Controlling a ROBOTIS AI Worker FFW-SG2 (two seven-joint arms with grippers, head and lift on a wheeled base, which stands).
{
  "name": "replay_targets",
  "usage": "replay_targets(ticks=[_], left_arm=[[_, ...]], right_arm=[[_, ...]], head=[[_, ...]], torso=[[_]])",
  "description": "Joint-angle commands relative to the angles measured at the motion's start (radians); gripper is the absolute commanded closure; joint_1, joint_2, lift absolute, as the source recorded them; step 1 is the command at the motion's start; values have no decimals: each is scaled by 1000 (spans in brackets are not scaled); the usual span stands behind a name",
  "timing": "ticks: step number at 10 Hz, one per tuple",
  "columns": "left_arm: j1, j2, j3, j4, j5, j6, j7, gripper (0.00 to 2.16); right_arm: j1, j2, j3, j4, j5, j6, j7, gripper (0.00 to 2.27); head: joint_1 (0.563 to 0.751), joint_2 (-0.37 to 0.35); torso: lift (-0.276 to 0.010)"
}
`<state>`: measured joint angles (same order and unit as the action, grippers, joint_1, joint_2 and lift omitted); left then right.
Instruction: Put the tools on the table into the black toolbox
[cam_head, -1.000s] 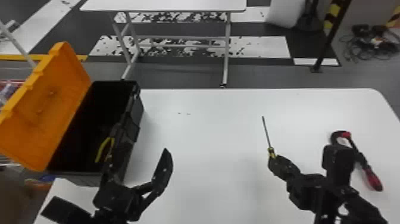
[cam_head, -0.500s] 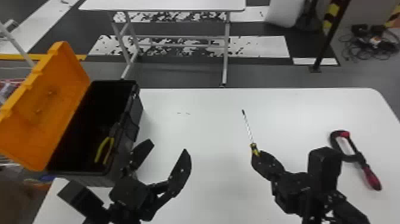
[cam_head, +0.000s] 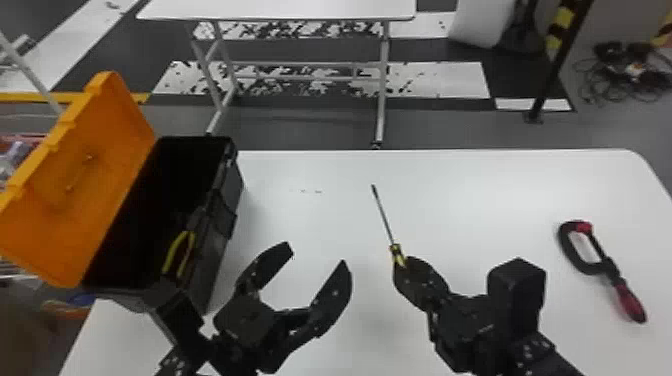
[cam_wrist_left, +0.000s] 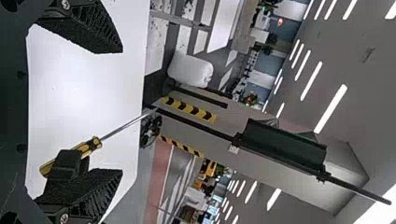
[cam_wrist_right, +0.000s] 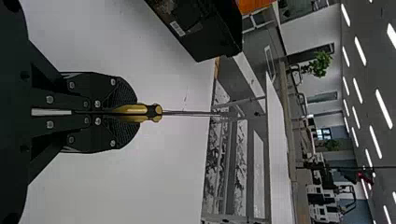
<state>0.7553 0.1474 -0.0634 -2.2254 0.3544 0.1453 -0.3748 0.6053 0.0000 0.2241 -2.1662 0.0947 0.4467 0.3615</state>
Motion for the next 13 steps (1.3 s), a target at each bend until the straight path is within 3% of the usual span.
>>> replay_targets(ticks=[1,4,6,13], left_arm=[[-27,-2,5,-8,38,103,-12,80],[-65,-8,22,-37,66,228,-27,93],[-114,-8,60,-54,144,382,-39,97],[-169,-9,73,-53,184,508,-39,137]], right_arm=[[19,1,40,-24,42,-15,1,2240],[44,-2,83,-38,80,-49,13,2240],[56,-23,106,-37,86,-82,17,2240],[63,-35,149,-44,99,-107,25,2240]], head=[[695,115],[695,142],[695,157],[695,194]], torso=[[-75],[-75],[-75],[-75]])
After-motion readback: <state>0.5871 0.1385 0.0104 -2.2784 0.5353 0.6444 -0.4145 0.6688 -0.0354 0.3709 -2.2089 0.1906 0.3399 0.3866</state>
